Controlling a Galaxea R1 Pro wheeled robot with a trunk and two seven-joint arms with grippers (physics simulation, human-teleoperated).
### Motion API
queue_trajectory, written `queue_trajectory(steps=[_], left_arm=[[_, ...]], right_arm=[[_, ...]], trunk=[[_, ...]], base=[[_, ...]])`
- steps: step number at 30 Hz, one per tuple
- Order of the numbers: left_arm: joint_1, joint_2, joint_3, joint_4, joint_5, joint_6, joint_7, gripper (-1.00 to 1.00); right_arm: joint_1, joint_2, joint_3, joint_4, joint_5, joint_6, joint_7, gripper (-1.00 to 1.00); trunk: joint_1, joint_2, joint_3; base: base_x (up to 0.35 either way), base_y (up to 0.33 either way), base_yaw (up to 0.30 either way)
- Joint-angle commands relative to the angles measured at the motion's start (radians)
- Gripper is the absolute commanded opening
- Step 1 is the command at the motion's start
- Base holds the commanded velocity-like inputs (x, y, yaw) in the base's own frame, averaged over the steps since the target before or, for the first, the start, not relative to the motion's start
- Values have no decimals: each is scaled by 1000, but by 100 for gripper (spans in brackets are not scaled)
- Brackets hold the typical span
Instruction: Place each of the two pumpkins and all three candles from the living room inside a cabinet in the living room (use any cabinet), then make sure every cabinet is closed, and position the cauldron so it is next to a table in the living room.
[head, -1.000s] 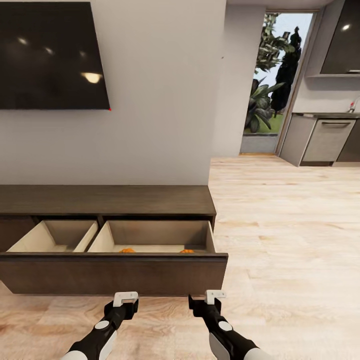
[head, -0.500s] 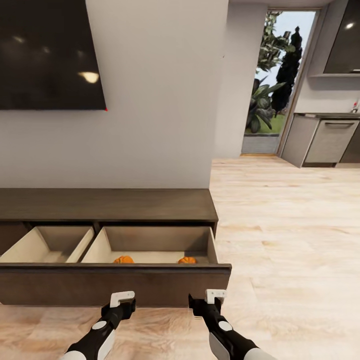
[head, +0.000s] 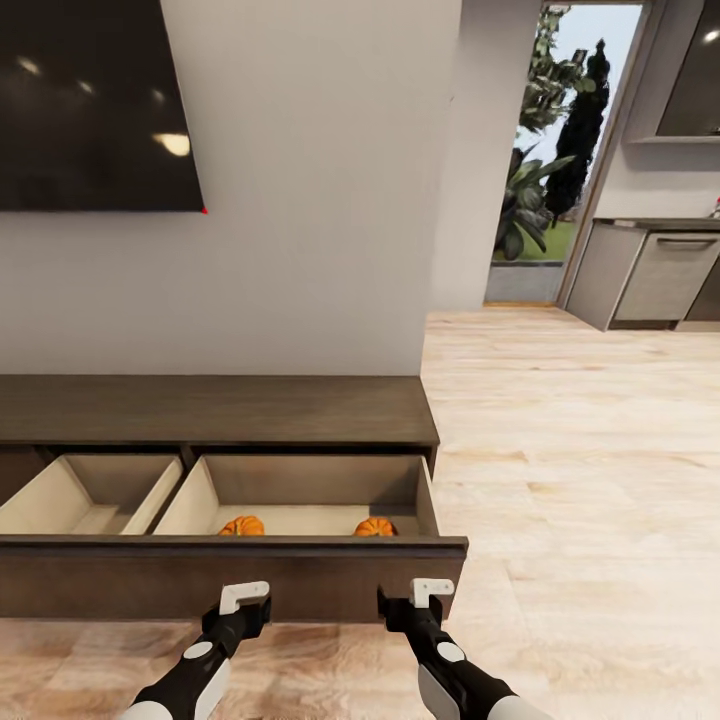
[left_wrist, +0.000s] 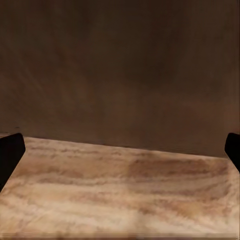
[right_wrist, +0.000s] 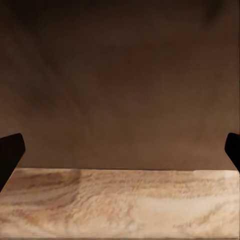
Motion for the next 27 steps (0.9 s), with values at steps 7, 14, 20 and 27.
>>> queue_trajectory(steps=[7,14,20,27], left_arm=[[0,0,0,0,0,0,0,100],[0,0,0,-1,0,0,2,100],[0,0,-2,-48,0,-2,4,100],[2,0,36,-80,-1,-53,3,100]], right_arm=[[0,0,0,0,0,1,0,100],[0,0,0,0,0,2,0,100],[0,0,0,0,0,2,0,100],[0,0,0,0,1,1,0,100]], trunk=[[3,-1,-23],[3,-1,-23],[3,-1,-23],[3,-1,-23]], base=[[0,0,0],[0,0,0],[0,0,0],[0,0,0]])
